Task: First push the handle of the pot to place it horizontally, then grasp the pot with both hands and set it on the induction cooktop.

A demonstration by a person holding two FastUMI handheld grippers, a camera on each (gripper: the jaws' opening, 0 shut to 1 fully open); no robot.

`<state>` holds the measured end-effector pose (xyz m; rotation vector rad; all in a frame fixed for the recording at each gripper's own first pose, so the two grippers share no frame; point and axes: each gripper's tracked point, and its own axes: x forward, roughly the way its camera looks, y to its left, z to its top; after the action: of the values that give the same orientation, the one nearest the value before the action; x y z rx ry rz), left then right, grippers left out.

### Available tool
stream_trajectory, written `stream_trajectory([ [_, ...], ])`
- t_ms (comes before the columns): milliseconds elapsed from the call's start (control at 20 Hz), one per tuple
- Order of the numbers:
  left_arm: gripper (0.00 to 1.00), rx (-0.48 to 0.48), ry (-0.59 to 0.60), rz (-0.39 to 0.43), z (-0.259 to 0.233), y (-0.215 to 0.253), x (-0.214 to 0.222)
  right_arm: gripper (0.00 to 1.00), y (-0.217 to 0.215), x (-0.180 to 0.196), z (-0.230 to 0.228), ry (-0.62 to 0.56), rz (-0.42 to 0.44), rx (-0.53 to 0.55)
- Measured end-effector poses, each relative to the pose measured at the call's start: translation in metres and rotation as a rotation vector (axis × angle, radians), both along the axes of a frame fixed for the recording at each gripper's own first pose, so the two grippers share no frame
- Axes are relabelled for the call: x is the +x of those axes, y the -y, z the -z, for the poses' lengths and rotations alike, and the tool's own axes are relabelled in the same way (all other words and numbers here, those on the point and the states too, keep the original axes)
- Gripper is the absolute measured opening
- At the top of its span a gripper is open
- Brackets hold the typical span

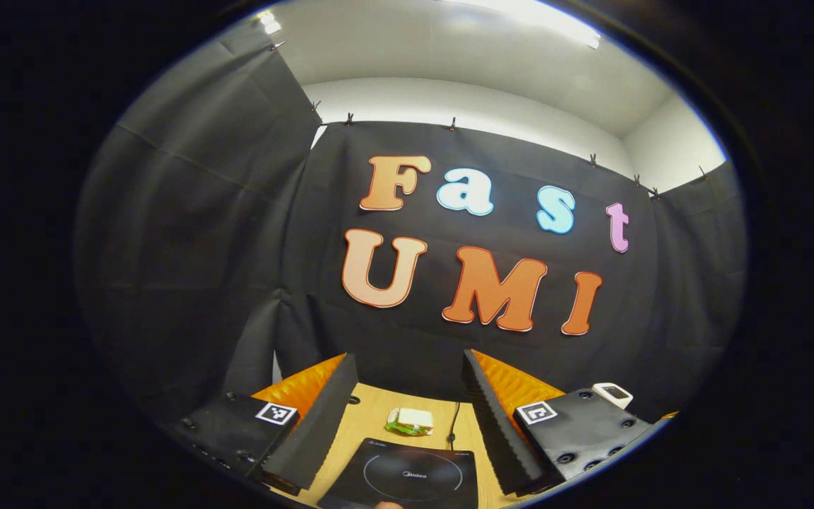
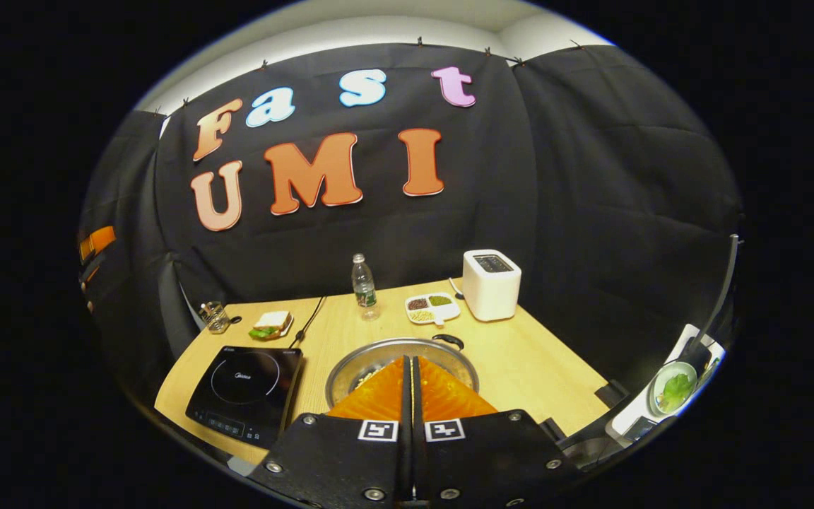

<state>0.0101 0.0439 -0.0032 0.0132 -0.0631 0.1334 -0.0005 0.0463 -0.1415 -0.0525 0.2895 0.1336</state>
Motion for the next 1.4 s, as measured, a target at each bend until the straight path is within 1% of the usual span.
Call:
stream_trajectory([
  [200,0.98,0.055,0.018,-0.030,-0.003,-0.004,-0.002,0.00,-0.017,-0.004,0.042,-0.086,-0.050,-0.049],
  [350,0.98,0.033,0.007,-0.022,0.002,-0.004,-0.003,0.00,-0.026,-0.010,0.074,-0.162,-0.093,-0.108],
  [450,0.98,0.024,0.010,-0.033,0.002,-0.010,-0.006,0.00,-0.035,-0.011,0.096,-0.209,-0.119,-0.134],
  [650,0.97,0.042,0.005,-0.063,0.003,-0.021,-0.009,0.00,-0.043,-0.014,0.129,-0.281,-0.168,-0.177],
  [850,0.98,0.034,0.008,-0.069,0.002,-0.024,-0.014,0.00,-0.049,-0.015,0.158,-0.349,-0.211,-0.241],
  [1000,0.98,0.040,0.005,-0.080,0.003,-0.028,-0.019,0.00,-0.048,-0.023,0.182,-0.417,-0.223,-0.252],
  [1100,0.98,0.038,0.004,-0.082,0.003,-0.028,-0.022,0.00,-0.049,-0.020,0.194,-0.451,-0.216,-0.254],
  [1200,0.98,0.038,0.003,-0.085,0.005,-0.029,-0.024,0.00,-0.055,-0.020,0.204,-0.481,-0.227,-0.254],
  [1400,0.97,0.028,-0.008,-0.096,0.009,-0.036,-0.026,0.00,-0.064,-0.014,0.220,-0.501,-0.250,-0.319],
])
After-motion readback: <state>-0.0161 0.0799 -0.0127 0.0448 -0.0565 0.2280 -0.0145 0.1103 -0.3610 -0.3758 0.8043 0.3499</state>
